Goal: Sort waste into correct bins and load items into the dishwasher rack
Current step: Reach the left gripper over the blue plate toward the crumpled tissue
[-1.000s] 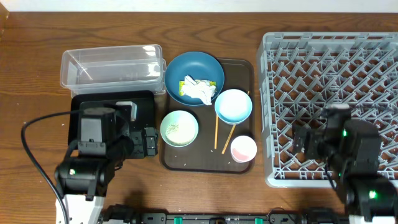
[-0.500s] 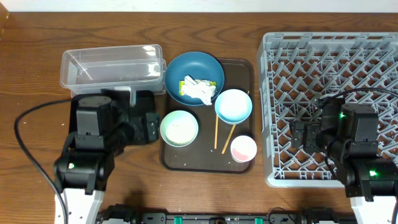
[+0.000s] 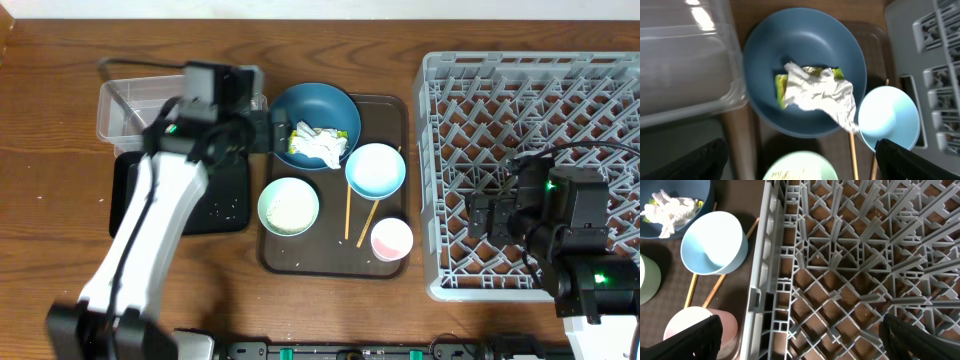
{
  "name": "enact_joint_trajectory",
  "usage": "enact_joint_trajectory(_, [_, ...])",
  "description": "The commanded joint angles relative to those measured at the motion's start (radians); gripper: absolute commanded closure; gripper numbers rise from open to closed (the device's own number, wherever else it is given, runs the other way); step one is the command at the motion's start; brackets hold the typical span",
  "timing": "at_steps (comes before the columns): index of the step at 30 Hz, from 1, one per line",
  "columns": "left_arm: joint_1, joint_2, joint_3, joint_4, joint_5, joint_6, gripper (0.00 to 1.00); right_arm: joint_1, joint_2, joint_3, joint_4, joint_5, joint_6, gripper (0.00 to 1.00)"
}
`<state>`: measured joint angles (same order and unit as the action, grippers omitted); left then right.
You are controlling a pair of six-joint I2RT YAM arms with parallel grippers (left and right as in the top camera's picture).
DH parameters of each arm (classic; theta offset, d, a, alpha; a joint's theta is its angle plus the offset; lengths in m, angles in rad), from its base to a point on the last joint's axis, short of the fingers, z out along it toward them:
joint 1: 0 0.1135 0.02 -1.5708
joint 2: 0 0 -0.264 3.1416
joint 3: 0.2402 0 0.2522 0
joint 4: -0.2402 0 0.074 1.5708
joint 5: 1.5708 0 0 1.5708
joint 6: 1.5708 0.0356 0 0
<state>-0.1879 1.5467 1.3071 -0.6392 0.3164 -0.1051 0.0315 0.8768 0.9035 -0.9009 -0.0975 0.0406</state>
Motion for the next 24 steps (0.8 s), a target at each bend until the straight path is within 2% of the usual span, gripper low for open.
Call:
enact_joint_trajectory(1, [-0.037,0.102,0.027,0.04,0.012,-0.005,0.03,0.008,-0.001,0.02,-0.001,-0.005,-0.011,0.01])
enact_joint_trajectory(12, [-0.127,0.318,0.027,0.206,-0.003,-0.005,0.07,0.008,-0.002,0.02,-0.004,-0.005,-0.011,0.01])
enact_joint_trajectory(20, [-0.132,0.392,0.027,0.26,-0.022,-0.009,0.09,0.008,-0.001,0.02,-0.005,-0.005,-0.011,0.01])
enact_joint_trajectory(24, [-0.134,0.418,0.026,0.264,-0.022,-0.013,0.13,0.008,-0.002,0.02,-0.005,-0.005,-0.011,0.01])
